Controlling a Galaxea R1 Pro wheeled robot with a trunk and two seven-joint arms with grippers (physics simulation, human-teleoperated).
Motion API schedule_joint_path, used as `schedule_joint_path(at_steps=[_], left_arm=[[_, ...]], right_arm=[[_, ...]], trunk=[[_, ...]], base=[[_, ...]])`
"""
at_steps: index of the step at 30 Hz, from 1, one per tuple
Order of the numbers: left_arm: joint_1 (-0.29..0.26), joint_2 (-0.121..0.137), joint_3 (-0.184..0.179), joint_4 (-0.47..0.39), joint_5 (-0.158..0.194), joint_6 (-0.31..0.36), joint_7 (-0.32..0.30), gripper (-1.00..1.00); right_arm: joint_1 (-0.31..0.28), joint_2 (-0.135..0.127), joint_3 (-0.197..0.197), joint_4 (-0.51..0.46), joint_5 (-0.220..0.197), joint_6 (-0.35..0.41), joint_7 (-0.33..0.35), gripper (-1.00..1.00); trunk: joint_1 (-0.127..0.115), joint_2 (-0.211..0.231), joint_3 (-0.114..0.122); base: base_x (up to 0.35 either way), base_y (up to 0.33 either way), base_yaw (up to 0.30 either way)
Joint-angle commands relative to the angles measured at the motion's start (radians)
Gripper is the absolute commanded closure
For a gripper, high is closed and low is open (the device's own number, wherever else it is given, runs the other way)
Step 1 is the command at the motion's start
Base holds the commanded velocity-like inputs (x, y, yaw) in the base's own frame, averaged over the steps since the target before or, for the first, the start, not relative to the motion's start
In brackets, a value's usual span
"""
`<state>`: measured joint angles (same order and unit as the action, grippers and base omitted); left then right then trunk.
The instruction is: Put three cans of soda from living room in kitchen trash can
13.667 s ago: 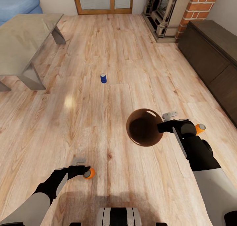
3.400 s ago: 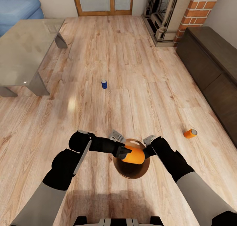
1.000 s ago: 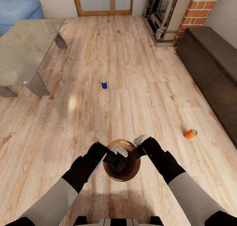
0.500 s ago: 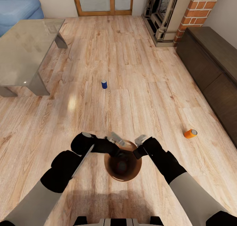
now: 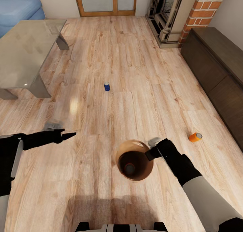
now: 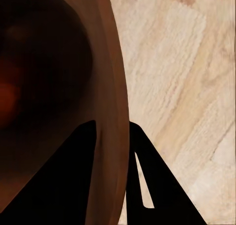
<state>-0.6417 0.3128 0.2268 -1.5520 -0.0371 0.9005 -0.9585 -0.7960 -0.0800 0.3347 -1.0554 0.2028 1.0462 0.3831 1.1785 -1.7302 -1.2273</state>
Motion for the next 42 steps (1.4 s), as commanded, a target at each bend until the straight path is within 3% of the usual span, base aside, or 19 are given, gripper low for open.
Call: schedule_joint_path(at_steps=[1, 2, 5, 8, 10, 12, 14, 17, 19, 21, 24, 27, 32, 42], left_arm=[[0.039, 0.0, 0.019, 0.012, -0.001, -0.036, 0.002, -1.0], [0.075, -0.002, 0.031, 0.029, -0.001, -0.08, 0.003, -1.0], [0.137, -0.019, 0.044, 0.058, 0.001, -0.167, 0.004, -1.0], [0.206, -0.048, 0.05, 0.089, -0.005, -0.288, 0.006, -1.0], [0.239, -0.06, 0.05, 0.102, -0.007, -0.347, 0.007, -1.0], [0.257, -0.071, 0.051, 0.116, -0.008, -0.387, 0.007, -1.0], [0.278, -0.091, 0.052, 0.163, -0.009, -0.463, 0.01, -1.0], [0.286, -0.101, 0.051, 0.227, -0.009, -0.506, 0.049, -1.0], [0.287, -0.108, 0.047, 0.264, -0.007, -0.521, 0.131, -1.0], [0.287, -0.111, 0.036, 0.274, -0.007, -0.525, 0.164, -1.0], [0.286, -0.132, -0.03, 0.288, -0.01, -0.525, 0.262, -1.0], [0.286, -0.146, -0.061, 0.29, -0.011, -0.522, 0.36, -1.0], [0.286, -0.151, -0.07, 0.286, -0.008, -0.517, 0.392, -1.0], [0.287, -0.17, -0.072, 0.27, -0.009, -0.481, 0.399, -1.0]], right_arm=[[0.0, -0.028, -0.027, -0.014, -0.01, 0.001, 0.007, 1.0], [0.001, -0.062, -0.047, -0.033, -0.014, 0.001, 0.018, 1.0], [0.001, -0.125, -0.073, -0.071, -0.015, 0.001, 0.076, 1.0], [0.004, -0.211, -0.156, -0.127, -0.012, 0.001, 0.178, 1.0], [0.008, -0.247, -0.201, -0.174, -0.01, 0.001, 0.204, 1.0], [0.017, -0.264, -0.22, -0.207, -0.009, 0.001, 0.213, 1.0], [0.067, -0.282, -0.242, -0.262, -0.009, 0.001, 0.223, 1.0], [0.114, -0.285, -0.275, -0.289, -0.011, 0.001, 0.228, 1.0], [0.146, -0.282, -0.308, -0.302, -0.015, 0.001, 0.233, 1.0], [0.167, -0.281, -0.319, -0.304, -0.017, 0.001, 0.234, 1.0], [0.229, -0.272, -0.347, -0.305, -0.023, -0.054, 0.226, 1.0], [0.248, -0.241, -0.357, -0.31, -0.021, -0.081, 0.219, 1.0], [0.253, -0.208, -0.364, -0.311, -0.018, -0.09, 0.198, 1.0], [0.256, -0.201, -0.367, -0.313, -0.017, -0.093, 0.192, 1.0]], trunk=[[0.0, 0.0, 0.0], [0.0, 0.0, 0.0], [0.0, 0.0, 0.0], [0.0, 0.0, 0.0], [0.0, 0.0, 0.0], [0.0, 0.0, 0.0], [0.0, 0.0, 0.0], [0.0, 0.0, 0.0], [0.0, 0.0, 0.0], [0.0, 0.0, 0.0], [0.0, 0.0, 0.0], [0.0, 0.0, 0.0], [0.0, 0.0, 0.0], [0.0, 0.0, 0.0]], base=[[0.0, 0.0, 0.0], [0.0, 0.0, 0.0], [0.0, 0.0, 0.0], [0.0, 0.0, 0.0], [0.0, 0.0, 0.0], [0.0, 0.0, 0.0], [0.0, 0.0, 0.0], [0.0, 0.0, 0.0], [0.0, 0.0, 0.0], [0.0, 0.0, 0.0], [0.0, 0.0, 0.0], [0.0, 0.0, 0.0], [0.0, 0.0, 0.0], [0.0, 0.0, 0.0]])
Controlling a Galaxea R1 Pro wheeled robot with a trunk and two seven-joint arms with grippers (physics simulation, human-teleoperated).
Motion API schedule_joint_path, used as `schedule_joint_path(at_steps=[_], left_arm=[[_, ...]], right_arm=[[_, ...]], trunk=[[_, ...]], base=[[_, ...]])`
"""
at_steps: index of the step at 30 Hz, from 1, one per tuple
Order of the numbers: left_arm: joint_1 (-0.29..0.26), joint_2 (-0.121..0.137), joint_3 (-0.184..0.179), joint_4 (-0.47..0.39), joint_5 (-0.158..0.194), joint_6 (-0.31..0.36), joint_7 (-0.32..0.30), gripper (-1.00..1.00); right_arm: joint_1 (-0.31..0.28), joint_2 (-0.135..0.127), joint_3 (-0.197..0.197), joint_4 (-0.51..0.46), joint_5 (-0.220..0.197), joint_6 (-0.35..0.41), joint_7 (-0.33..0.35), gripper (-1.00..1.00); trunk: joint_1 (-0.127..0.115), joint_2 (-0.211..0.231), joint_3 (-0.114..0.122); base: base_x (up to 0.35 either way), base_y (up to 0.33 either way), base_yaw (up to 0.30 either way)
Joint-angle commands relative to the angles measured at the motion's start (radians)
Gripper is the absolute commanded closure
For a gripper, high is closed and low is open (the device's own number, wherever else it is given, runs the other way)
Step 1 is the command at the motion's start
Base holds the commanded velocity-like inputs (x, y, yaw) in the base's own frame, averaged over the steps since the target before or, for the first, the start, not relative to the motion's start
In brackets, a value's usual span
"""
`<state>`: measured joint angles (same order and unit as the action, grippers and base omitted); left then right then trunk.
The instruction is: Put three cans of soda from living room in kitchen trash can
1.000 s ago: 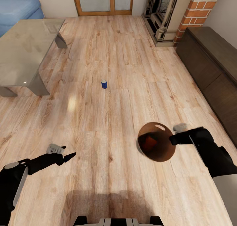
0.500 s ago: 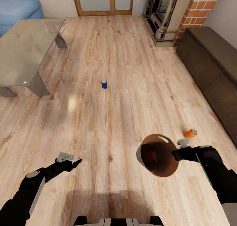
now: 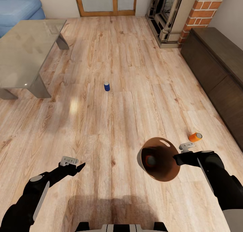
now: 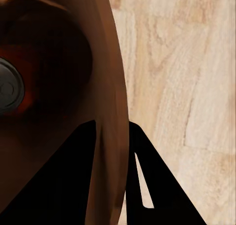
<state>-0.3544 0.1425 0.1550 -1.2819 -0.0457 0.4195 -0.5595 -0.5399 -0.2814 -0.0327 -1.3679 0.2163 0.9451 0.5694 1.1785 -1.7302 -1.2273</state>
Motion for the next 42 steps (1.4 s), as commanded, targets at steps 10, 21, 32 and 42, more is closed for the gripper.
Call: schedule_joint_path(at_steps=[10, 21, 32, 42], left_arm=[[0.0, -0.004, 0.001, -0.009, 0.007, 0.014, 0.005, -1.0], [-0.001, -0.009, 0.001, -0.011, 0.009, 0.024, 0.004, -1.0], [-0.001, -0.025, 0.0, -0.014, 0.008, 0.046, 0.004, -1.0], [-0.001, -0.028, -0.002, -0.014, 0.005, 0.049, 0.004, -1.0]], right_arm=[[0.001, 0.014, 0.003, 0.0, -0.032, 0.009, 0.005, 1.0], [0.001, 0.025, -0.093, -0.002, -0.036, 0.01, 0.006, 1.0], [0.001, 0.025, -0.102, -0.002, -0.036, 0.012, 0.006, 1.0], [0.001, 0.025, -0.111, -0.002, -0.036, 0.013, 0.006, 1.0]], trunk=[[0.0, 0.0, 0.001], [0.0, 0.0, 0.012], [0.0, 0.0, 0.024], [0.0, 0.0, 0.035]], base=[[0.0, 0.0, -0.008], [0.07, 0.08, -0.167], [0.18, 0.218, -0.184], [0.216, -0.003, -0.178]])
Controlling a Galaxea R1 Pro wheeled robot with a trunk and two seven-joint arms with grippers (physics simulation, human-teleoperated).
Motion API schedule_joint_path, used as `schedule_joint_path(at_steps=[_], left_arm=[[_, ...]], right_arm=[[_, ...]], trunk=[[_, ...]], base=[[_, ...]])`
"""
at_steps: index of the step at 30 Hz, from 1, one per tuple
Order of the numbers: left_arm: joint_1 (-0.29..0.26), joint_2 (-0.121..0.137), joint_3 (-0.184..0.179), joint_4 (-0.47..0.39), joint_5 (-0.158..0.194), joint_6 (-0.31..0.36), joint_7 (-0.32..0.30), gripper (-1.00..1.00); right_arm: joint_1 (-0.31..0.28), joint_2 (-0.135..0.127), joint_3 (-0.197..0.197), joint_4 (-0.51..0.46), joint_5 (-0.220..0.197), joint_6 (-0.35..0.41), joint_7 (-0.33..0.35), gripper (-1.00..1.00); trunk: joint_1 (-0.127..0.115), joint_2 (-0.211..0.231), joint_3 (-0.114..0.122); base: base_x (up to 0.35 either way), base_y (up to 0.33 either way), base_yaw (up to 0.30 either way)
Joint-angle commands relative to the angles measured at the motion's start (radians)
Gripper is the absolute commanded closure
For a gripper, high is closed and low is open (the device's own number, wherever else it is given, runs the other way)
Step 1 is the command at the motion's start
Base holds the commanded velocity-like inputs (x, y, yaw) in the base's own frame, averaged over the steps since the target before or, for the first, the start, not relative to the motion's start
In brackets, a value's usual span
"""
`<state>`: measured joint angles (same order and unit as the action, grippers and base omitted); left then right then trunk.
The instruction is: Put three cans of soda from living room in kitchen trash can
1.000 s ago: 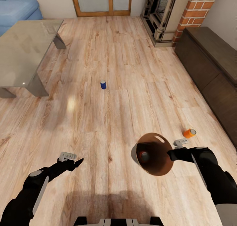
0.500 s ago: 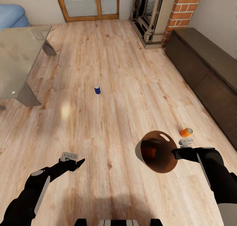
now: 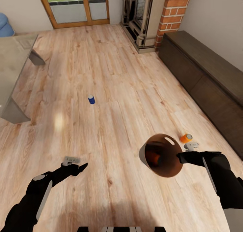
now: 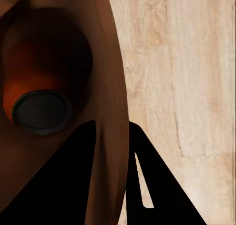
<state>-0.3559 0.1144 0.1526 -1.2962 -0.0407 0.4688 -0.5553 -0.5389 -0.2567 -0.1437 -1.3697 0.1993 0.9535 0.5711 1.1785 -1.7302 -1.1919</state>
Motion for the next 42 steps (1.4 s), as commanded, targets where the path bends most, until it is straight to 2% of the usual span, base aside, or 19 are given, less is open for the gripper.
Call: schedule_joint_path(at_steps=[1, 5, 9, 14, 20, 27, 42], left_arm=[[0.0, -0.001, 0.0, 0.0, 0.0, 0.0, 0.0, -1.0], [0.0, -0.014, -0.001, 0.0, -0.004, 0.005, 0.001, -1.0], [0.0, -0.018, -0.001, 0.0, -0.005, 0.01, 0.001, -1.0], [0.0, -0.02, -0.002, 0.0, -0.005, 0.011, 0.001, -1.0], [0.0, -0.02, -0.002, 0.0, -0.005, 0.011, 0.002, -1.0], [0.0, -0.02, -0.033, 0.0, -0.005, 0.015, 0.002, -1.0], [0.0, -0.02, -0.038, 0.0, -0.004, 0.043, -0.003, -1.0]], right_arm=[[0.0, 0.0, 0.0, 0.0, -0.019, 0.005, 0.004, 1.0], [-0.001, 0.0, -0.011, 0.0, -0.02, 0.008, 0.005, 1.0], [-0.001, 0.001, -0.083, 0.0, -0.023, 0.01, 0.008, 1.0], [0.0, 0.002, -0.119, 0.0, -0.023, 0.012, 0.011, 1.0], [-0.001, 0.002, -0.128, 0.001, -0.023, 0.013, 0.012, 1.0], [-0.001, 0.001, -0.132, 0.001, -0.024, 0.013, 0.012, 1.0], [-0.001, 0.001, -0.133, 0.002, -0.024, 0.014, 0.012, 1.0]], trunk=[[0.0, 0.0, 0.001], [0.0, 0.0, 0.001], [0.0, 0.0, -0.002], [0.0, 0.0, -0.008], [0.0, 0.0, -0.015], [0.0, 0.0, -0.023], [0.0, 0.0, -0.04]], base=[[0.216, -0.153, -0.108], [0.216, -0.189, -0.041], [0.216, -0.205, -0.032], [0.216, -0.213, -0.123], [0.2, -0.228, -0.171], [0.132, -0.261, -0.179], [0.022, -0.29, -0.179]])
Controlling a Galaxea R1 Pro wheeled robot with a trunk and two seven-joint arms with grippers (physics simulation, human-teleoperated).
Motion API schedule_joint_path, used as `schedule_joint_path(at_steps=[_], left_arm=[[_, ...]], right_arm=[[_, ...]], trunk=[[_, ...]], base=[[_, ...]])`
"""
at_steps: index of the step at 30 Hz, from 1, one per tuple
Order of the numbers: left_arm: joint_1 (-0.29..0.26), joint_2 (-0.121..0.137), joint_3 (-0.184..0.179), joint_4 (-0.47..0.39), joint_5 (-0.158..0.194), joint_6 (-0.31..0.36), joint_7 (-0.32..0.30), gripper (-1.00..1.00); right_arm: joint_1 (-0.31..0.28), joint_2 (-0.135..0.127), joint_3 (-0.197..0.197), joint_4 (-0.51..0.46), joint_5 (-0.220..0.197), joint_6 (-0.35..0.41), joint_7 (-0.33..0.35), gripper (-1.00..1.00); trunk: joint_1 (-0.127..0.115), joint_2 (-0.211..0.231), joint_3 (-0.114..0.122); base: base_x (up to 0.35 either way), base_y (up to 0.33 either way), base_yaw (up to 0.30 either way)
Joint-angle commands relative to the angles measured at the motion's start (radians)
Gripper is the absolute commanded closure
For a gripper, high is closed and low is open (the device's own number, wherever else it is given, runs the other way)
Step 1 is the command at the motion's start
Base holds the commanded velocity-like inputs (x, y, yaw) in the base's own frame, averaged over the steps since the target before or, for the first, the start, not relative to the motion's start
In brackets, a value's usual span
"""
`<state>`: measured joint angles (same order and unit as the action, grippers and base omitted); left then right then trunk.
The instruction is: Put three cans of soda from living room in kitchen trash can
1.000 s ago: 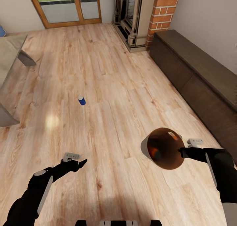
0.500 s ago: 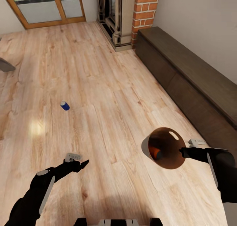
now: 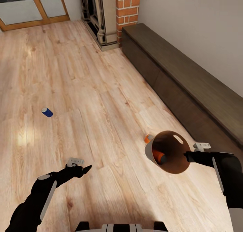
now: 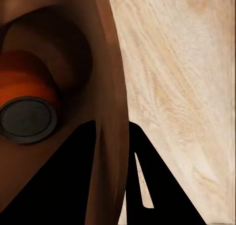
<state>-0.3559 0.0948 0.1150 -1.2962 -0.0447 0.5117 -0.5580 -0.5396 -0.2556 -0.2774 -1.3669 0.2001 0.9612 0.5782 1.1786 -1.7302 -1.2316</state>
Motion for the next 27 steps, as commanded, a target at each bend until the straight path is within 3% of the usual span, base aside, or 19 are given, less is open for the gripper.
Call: schedule_joint_path(at_steps=[1, 18, 23, 27], left_arm=[[0.0, 0.0, 0.0, 0.0, 0.0, 0.001, 0.0, -1.0], [0.0, 0.0, 0.0, 0.0, 0.002, 0.004, -0.002, -1.0], [-0.004, 0.001, -0.002, 0.001, 0.001, 0.066, -0.006, -1.0], [-0.006, 0.001, -0.007, 0.003, 0.0, 0.1, -0.009, -1.0]], right_arm=[[0.0, 0.0, 0.0, 0.0, -0.025, 0.007, 0.005, 1.0], [0.0, 0.0, -0.01, 0.0, -0.025, 0.006, 0.005, 1.0], [0.0, 0.0, -0.02, 0.0, -0.025, 0.005, 0.005, 1.0], [0.0, 0.001, -0.02, 0.0, -0.025, 0.005, 0.005, 1.0]], trunk=[[0.0, 0.0, -0.001], [0.0, 0.0, -0.02], [0.0, 0.0, -0.026], [0.0, 0.0, -0.03]], base=[[0.0, -0.3, -0.179], [0.0, -0.301, -0.179], [0.024, -0.236, -0.179], [0.176, 0.112, -0.181]])
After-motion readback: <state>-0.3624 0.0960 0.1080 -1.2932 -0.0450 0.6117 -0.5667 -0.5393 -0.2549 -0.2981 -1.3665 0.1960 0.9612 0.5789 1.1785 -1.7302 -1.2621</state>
